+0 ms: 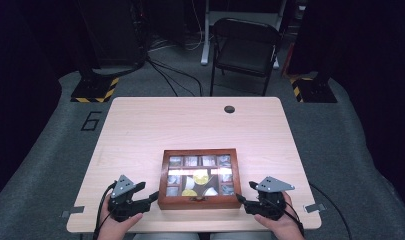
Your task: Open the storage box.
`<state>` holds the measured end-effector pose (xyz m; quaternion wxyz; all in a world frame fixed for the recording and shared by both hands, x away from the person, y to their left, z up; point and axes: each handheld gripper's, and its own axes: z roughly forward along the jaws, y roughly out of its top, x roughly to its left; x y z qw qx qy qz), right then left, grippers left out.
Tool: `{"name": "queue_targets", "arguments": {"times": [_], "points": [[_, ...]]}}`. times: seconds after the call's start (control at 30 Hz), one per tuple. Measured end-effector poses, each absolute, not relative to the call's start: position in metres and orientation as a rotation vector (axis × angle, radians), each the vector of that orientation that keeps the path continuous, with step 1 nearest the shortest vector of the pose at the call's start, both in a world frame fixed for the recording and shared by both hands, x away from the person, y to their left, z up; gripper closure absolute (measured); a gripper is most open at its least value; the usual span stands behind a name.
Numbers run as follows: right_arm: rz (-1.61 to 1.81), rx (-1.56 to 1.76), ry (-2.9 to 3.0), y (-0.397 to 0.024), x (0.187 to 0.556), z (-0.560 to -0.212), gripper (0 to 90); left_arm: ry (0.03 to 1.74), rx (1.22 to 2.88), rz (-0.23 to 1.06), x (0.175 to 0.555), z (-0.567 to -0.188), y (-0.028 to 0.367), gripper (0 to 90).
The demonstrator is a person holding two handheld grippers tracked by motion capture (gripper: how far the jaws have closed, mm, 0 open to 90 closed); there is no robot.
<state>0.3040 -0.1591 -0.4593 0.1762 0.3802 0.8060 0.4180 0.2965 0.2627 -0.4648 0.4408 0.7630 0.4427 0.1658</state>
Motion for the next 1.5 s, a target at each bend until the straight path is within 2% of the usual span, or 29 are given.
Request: {"name": "queue_targets", "arguments": {"times": [0.13, 0.63, 0.93, 1.5], "points": [[1.180, 1.064, 2.302, -0.157, 0.297, -0.462, 36.3, 1.071, 1.907, 0.439, 0.294, -0.464, 0.261, 34.6], [1.161, 1.085, 2.360, -0.153, 0.296, -0.472, 36.9, 1.082, 1.951, 0.361, 0.288, -0.470, 0.258, 35.7], [1.120, 1.055, 2.410, -0.151, 0.299, -0.479, 44.2, 1.052, 1.970, 0.365, 0.288, -0.470, 0.256, 34.6], [1.066, 1.024, 2.441, -0.149, 0.302, -0.484, 52.1, 1.059, 1.941, 0.363, 0.294, -0.469, 0.261, 34.8]]}}
